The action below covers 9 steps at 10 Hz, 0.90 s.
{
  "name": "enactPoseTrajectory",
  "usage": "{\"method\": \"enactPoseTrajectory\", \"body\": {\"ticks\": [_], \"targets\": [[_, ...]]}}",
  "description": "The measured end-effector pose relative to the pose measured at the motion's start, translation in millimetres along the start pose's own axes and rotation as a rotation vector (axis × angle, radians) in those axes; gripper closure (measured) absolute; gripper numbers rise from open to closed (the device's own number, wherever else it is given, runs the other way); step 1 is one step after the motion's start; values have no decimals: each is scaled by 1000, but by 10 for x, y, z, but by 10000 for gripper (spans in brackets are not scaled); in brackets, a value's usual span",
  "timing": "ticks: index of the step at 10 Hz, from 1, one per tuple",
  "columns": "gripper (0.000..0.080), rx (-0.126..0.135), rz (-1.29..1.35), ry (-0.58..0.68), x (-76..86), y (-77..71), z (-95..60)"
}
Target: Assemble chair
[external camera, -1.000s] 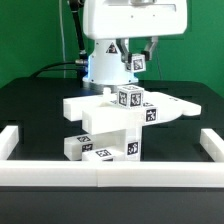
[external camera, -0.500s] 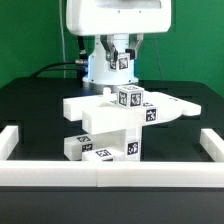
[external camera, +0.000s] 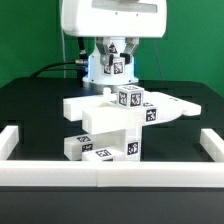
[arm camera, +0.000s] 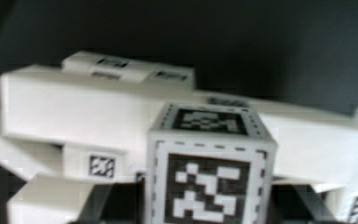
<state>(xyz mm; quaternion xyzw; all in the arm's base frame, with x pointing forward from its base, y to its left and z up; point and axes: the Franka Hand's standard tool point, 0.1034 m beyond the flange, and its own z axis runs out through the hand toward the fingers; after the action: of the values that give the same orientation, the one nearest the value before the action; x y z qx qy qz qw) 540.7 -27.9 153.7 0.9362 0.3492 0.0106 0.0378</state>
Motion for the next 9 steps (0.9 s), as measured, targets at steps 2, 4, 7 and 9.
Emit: {"method": "enactPoseTrajectory", "body": {"ticks": [2,4,7,9], "targets": [[509,-4,-1,-2,15,17,4],[509,-3,0,-2,12,17,6],[509,-18,-6,-3,11,45,52],[509,-19,-4,-8,-2,56,73]]}}
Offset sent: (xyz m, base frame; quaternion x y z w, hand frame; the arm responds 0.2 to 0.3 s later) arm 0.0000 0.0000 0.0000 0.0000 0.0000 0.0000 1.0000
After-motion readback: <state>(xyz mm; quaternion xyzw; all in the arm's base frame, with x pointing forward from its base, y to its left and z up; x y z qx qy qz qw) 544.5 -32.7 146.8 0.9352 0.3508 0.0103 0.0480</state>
